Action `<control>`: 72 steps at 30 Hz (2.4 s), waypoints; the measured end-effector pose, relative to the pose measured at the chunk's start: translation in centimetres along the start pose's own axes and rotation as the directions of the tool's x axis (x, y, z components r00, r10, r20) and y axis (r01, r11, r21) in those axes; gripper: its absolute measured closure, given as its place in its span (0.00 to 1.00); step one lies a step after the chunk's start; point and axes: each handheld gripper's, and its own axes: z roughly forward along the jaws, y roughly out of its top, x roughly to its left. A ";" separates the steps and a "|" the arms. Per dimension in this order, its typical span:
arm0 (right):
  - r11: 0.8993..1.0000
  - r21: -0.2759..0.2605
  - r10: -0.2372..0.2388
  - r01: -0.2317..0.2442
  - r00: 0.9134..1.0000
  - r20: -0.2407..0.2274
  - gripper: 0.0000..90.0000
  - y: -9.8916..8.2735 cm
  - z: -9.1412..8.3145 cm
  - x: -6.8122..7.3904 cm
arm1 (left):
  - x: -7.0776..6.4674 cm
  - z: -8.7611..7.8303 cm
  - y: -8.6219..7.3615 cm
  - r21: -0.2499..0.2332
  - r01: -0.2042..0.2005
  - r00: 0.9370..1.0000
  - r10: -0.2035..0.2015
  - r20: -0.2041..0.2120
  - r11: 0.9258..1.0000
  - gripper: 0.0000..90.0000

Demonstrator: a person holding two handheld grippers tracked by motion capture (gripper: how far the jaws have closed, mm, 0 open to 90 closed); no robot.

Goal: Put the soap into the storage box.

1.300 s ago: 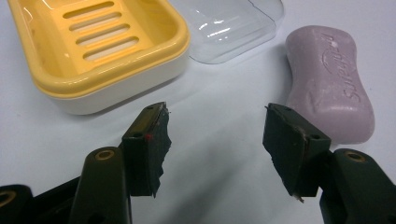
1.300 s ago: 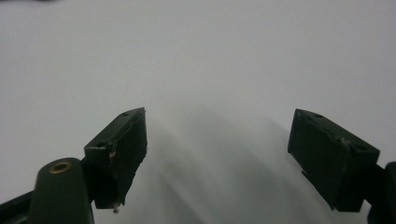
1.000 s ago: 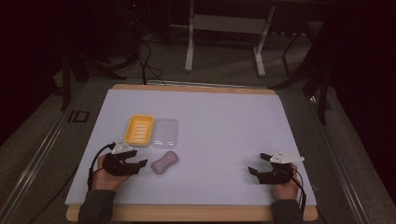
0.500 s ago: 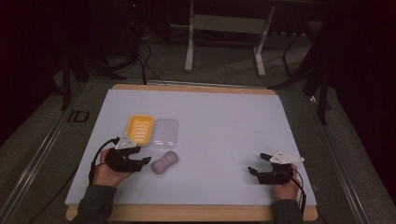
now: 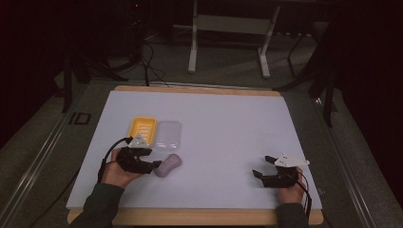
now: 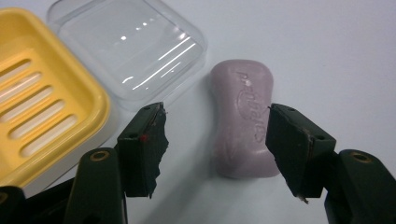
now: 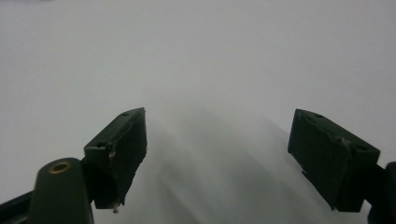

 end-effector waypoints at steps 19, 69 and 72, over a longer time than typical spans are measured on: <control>1.000 -0.002 -0.001 0.001 1.000 0.001 0.21 0.0 0.0 0.0 | -0.5 1.1 2.9 0.107 -0.044 0.999 0.045 -0.013 0.993 0.40; 1.000 0.000 0.000 0.000 1.000 -0.003 0.21 0.0 0.0 0.0 | -2.3 5.7 5.0 0.355 -0.088 0.996 0.087 0.020 0.931 0.34; 1.000 0.000 0.002 -0.002 1.000 -0.004 0.21 0.0 0.0 -0.1 | -2.3 6.0 5.0 0.375 -0.086 0.996 0.085 0.019 0.923 0.34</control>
